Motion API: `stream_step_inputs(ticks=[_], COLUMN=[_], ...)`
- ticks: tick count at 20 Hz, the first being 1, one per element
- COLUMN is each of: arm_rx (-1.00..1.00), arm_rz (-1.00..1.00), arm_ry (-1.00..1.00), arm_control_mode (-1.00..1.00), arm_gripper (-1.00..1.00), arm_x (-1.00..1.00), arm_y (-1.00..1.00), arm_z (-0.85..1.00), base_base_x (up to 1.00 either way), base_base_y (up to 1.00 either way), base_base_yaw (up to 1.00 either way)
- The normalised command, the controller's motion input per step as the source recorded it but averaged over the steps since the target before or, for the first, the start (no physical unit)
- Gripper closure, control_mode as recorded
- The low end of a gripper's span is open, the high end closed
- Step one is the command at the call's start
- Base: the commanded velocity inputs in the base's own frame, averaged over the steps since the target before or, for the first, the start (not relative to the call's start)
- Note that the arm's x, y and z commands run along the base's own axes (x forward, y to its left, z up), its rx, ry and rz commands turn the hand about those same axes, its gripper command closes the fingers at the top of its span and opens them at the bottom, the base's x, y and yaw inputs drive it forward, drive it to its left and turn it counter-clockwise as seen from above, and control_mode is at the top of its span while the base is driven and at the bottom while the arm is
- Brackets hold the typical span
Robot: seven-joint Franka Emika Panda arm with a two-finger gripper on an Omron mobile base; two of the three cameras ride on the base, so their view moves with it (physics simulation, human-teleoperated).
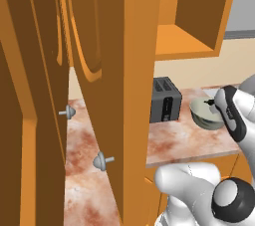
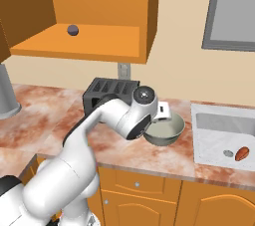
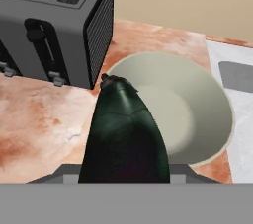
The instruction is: Pick the eggplants from the cabinet and place them in one bowl. Pick the sweet potato from the sink and place it in the other bowl.
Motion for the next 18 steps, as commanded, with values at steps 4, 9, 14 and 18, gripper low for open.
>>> stream_step_inputs(ticks=[4,9,14,18], arm_rx=[0.0,0.0,-0.01,-0.03], arm_rz=[0.0,0.0,0.0,0.0], arm_ry=[0.0,0.0,0.0,0.0], arm_control_mode=[-1.0,-1.0,-1.0,-1.0], arm_gripper=[1.0,1.0,1.0,1.0], arm_x=[0.38,0.31,0.25,0.2], arm_y=[-0.13,-0.19,-0.19,-0.05], arm_z=[-0.15,-0.23,-0.32,-0.29], base_base_x=[0.0,0.0,0.0,0.0], base_base_y=[0.0,0.0,0.0,0.0], base_base_yaw=[0.0,0.0,0.0,0.0])
